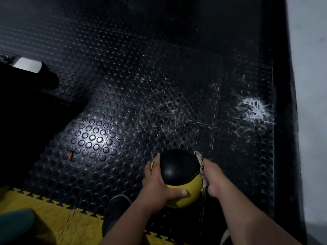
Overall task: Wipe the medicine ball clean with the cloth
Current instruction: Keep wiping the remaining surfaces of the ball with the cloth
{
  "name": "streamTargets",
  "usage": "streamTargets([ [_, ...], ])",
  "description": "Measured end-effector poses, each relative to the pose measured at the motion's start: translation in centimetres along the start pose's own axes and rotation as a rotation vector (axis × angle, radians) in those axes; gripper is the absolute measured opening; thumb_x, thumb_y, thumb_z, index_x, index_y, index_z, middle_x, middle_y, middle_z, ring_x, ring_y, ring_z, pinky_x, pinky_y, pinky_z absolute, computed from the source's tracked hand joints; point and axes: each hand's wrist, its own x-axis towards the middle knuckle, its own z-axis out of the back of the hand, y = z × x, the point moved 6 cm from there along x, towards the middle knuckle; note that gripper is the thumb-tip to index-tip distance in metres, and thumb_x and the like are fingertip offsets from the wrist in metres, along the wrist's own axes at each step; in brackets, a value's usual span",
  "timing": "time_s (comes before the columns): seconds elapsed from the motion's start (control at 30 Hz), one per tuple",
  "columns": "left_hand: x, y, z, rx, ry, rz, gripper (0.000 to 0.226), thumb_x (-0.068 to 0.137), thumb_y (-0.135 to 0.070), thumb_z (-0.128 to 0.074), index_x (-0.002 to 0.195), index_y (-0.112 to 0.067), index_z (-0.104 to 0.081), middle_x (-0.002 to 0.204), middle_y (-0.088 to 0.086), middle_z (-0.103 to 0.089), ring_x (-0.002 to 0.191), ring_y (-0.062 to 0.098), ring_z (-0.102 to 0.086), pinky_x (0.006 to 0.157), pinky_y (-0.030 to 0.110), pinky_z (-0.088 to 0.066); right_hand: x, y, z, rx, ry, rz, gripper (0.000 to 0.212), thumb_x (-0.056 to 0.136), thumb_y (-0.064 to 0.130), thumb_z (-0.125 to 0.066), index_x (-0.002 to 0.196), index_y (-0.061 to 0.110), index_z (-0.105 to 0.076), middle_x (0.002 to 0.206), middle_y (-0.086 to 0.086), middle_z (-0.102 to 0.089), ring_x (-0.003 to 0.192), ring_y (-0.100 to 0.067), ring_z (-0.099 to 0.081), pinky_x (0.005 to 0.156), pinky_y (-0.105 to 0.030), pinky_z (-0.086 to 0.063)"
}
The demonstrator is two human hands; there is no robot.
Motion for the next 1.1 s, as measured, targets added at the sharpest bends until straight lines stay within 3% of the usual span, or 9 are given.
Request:
streamTargets([
  [0.17, -0.7, 0.0, 0.9, -0.075, -0.053, -0.132, 0.142, 0.038, -0.063, -0.092, 0.155, -0.044, -0.012, 0.164, -0.005, -0.014, 0.150, 0.016, -0.026, 0.121, 0.040, -0.032, -3.1, 2.0, -0.7, 0.049, -0.062, 0.351, 0.029, 0.098, 0.033, -0.051, 0.101, 0.020, -0.077, 0.099, -0.006, -0.079, 0.096, -0.028, -0.074, 0.090, -0.051, -0.060],
  [0.27, -0.2, -1.1, 1.8, -0.203, -0.044, -0.079, 0.104, 0.044, -0.051, -0.095, 0.126, -0.053, -0.031, 0.144, -0.002, -0.044, 0.130, 0.015, -0.052, 0.104, 0.038, -0.050, -5.8, 3.3, -0.8, 0.125, -0.116, 0.505, 0.028, 0.101, 0.027, -0.051, 0.090, 0.020, -0.077, 0.093, -0.004, -0.077, 0.092, -0.023, -0.073, 0.083, -0.044, -0.060],
  [0.43, 0.7, -2.2, 1.6, -0.030, 0.004, 0.027, 0.145, 0.053, -0.053, -0.095, 0.156, -0.045, 0.005, 0.161, 0.003, -0.003, 0.147, 0.032, -0.028, 0.118, 0.046, -0.036, -7.2, 2.1, -1.6, -0.166, -0.223, 0.662, 0.023, 0.103, 0.039, -0.050, 0.109, 0.034, -0.071, 0.118, 0.003, -0.060, 0.105, -0.014, -0.061, 0.096, -0.043, -0.051],
  [0.5, 0.7, -1.7, 0.8, -0.022, 0.009, 0.068, 0.152, 0.049, -0.054, -0.096, 0.153, -0.051, 0.015, 0.163, -0.002, 0.012, 0.150, 0.036, -0.020, 0.119, 0.051, -0.033, -5.8, 1.6, -1.7, -0.211, -0.136, 0.541, 0.036, 0.104, 0.045, -0.044, 0.133, 0.034, -0.063, 0.130, 0.005, -0.059, 0.117, -0.016, -0.058, 0.104, -0.043, -0.048],
  [0.57, 1.0, -1.2, 0.3, -0.017, -0.003, 0.085, 0.154, 0.041, -0.061, -0.093, 0.147, -0.058, 0.019, 0.162, -0.008, 0.018, 0.151, 0.039, -0.018, 0.119, 0.057, -0.031, -4.1, 1.3, -1.3, -0.070, -0.090, 0.271, 0.045, 0.102, 0.051, -0.039, 0.134, 0.030, -0.062, 0.132, -0.001, -0.064, 0.115, -0.023, -0.061, 0.105, -0.048, -0.049],
  [0.63, 1.2, -1.1, 0.1, -0.012, -0.015, 0.083, 0.153, 0.040, -0.062, -0.091, 0.146, -0.059, 0.019, 0.162, -0.009, 0.019, 0.151, 0.040, -0.017, 0.119, 0.058, -0.031, -4.0, 2.2, -1.4, -0.115, -0.138, 0.237, 0.045, 0.104, 0.051, -0.035, 0.128, 0.024, -0.063, 0.128, -0.001, -0.064, 0.111, -0.024, -0.061, 0.103, -0.045, -0.048],
  [0.8, 2.0, -0.2, 1.1, -0.072, -0.022, 0.044, 0.155, 0.038, -0.060, -0.092, 0.154, -0.051, 0.010, 0.163, 0.002, 0.008, 0.149, 0.033, -0.024, 0.121, 0.048, -0.031, -7.5, 3.2, -5.3, -0.684, -0.176, 0.703, 0.054, 0.103, 0.057, -0.031, 0.150, 0.035, -0.046, 0.157, 0.001, -0.038, 0.146, -0.023, -0.035, 0.116, -0.047, -0.036],
  [0.97, 1.7, 0.2, 0.8, -0.092, -0.006, 0.034, 0.147, 0.049, -0.051, -0.095, 0.152, -0.055, 0.009, 0.163, -0.009, 0.010, 0.150, 0.032, -0.020, 0.121, 0.053, -0.029, -2.6, 3.2, -1.8, -0.315, -0.141, 0.257, 0.056, 0.094, 0.064, -0.031, 0.126, 0.033, -0.065, 0.120, -0.001, -0.069, 0.107, -0.026, -0.065, 0.099, -0.049, -0.052],
  [1.1, 1.9, 0.6, 1.6, -0.130, -0.012, 0.029, 0.147, 0.055, -0.044, -0.098, 0.157, -0.046, 0.007, 0.164, 0.001, 0.006, 0.150, 0.028, -0.021, 0.121, 0.040, -0.026, -6.7, 3.7, -5.6, -0.699, -0.174, 0.654, 0.064, 0.094, 0.069, -0.022, 0.139, 0.038, -0.054, 0.139, 0.003, -0.053, 0.129, -0.022, -0.050, 0.107, -0.051, -0.045],
])
